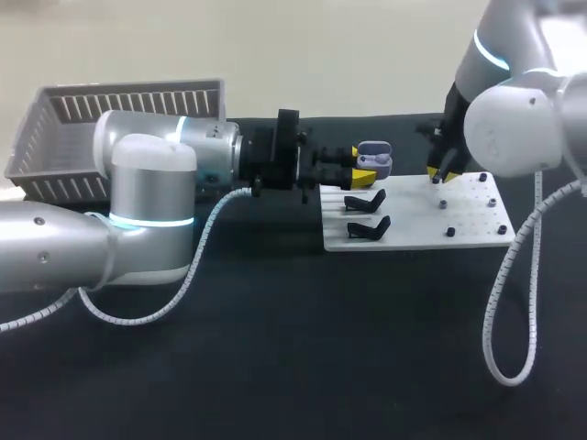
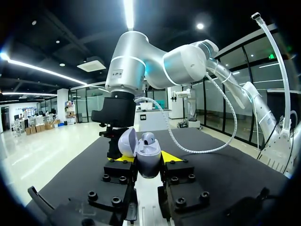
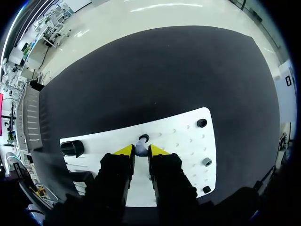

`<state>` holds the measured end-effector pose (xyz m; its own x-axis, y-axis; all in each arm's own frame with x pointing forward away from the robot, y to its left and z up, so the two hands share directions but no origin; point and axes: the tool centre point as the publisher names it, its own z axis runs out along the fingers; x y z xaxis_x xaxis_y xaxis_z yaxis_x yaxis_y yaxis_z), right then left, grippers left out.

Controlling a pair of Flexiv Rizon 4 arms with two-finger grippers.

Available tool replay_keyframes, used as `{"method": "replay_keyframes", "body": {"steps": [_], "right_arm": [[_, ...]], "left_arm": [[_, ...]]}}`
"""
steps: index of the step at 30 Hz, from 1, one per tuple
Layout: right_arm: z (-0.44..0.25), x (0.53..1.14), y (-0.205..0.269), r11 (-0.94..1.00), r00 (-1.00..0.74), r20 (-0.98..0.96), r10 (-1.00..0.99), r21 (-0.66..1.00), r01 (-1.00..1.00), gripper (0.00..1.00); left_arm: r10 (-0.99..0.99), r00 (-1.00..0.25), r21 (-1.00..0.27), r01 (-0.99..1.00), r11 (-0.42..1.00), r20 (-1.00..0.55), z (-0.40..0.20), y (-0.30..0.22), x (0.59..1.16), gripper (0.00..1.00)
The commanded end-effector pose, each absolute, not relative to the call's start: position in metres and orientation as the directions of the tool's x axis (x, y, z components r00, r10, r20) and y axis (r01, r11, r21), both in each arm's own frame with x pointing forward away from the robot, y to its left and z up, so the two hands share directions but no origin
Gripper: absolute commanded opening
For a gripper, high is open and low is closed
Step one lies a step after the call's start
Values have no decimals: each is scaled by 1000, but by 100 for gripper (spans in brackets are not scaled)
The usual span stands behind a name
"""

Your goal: Pick up each earbud case from the left stands, insert the matching earbuds, close the lid, and place the case in the box.

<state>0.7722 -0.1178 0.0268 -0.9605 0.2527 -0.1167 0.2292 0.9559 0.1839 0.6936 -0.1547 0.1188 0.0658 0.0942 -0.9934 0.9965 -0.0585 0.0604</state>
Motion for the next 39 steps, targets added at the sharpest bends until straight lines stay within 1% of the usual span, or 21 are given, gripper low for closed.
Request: {"method": "replay_keyframes", "body": {"steps": [1,6,13,18,24,30,39], "right_arm": [[32,770,-121,954,-958,-119,261,184,237,0],[56,756,-126,951,-953,-140,270,193,241,0],[117,730,-130,948,-941,-203,270,227,224,0],[160,711,-122,959,-946,-243,213,236,156,0],[195,683,-100,967,-961,-251,113,252,48,0],[215,659,-76,970,-965,-261,0,235,-63,0],[215,657,-73,971,-970,-241,-8,229,-64,0]], "left_arm": [[92,69,64,997,-53,-993,118,-154,692,0],[92,69,64,997,-53,-993,118,-154,692,0],[92,69,64,997,-53,-993,118,-154,692,0],[92,69,64,997,-53,-993,118,-154,692,0],[92,69,64,997,-53,-993,118,-154,692,0],[92,69,64,997,-53,-993,118,-154,692,0],[92,69,64,997,-53,-993,118,-154,692,0]]}}
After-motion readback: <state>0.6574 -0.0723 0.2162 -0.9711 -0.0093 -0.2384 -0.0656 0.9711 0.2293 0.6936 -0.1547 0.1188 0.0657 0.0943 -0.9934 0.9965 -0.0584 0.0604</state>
